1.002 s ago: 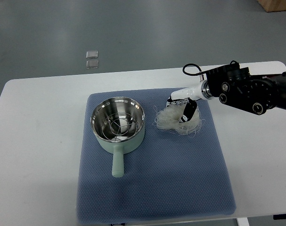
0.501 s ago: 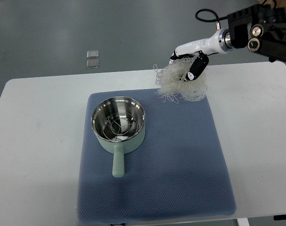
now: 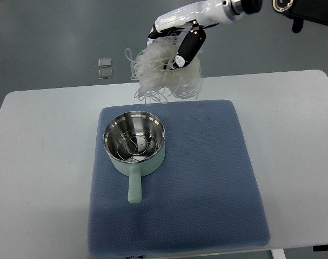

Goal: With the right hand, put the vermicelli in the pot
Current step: 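Lift the vermicelli with the right hand and carry it toward the pot, then lower the held vermicelli into the steel pot with the right hand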

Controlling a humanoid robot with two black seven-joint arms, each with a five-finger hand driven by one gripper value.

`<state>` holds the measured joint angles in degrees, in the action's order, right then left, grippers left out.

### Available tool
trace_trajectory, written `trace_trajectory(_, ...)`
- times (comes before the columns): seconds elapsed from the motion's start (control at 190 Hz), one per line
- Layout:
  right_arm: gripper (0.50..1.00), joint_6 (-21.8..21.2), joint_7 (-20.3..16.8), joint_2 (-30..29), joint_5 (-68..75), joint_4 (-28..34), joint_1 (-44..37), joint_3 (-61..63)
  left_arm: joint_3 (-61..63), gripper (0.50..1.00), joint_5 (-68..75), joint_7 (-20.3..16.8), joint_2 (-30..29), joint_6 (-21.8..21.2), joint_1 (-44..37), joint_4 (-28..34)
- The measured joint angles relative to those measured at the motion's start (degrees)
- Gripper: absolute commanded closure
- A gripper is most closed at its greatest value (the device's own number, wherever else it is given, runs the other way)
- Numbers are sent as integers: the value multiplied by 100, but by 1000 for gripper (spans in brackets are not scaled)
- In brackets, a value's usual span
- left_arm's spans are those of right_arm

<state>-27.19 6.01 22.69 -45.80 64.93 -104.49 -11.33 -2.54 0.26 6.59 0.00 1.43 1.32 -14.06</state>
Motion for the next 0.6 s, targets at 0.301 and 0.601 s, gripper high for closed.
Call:
trace_trajectory(0.301,1000,321,6,-1994,33,-1421,744,-11,-1,500,0,0,0,1,1,-13)
trace_trajectory(0.601,1000,427,6,-2267,-325,-1979,1500,-11,3,500,0,0,0,1,1,-13)
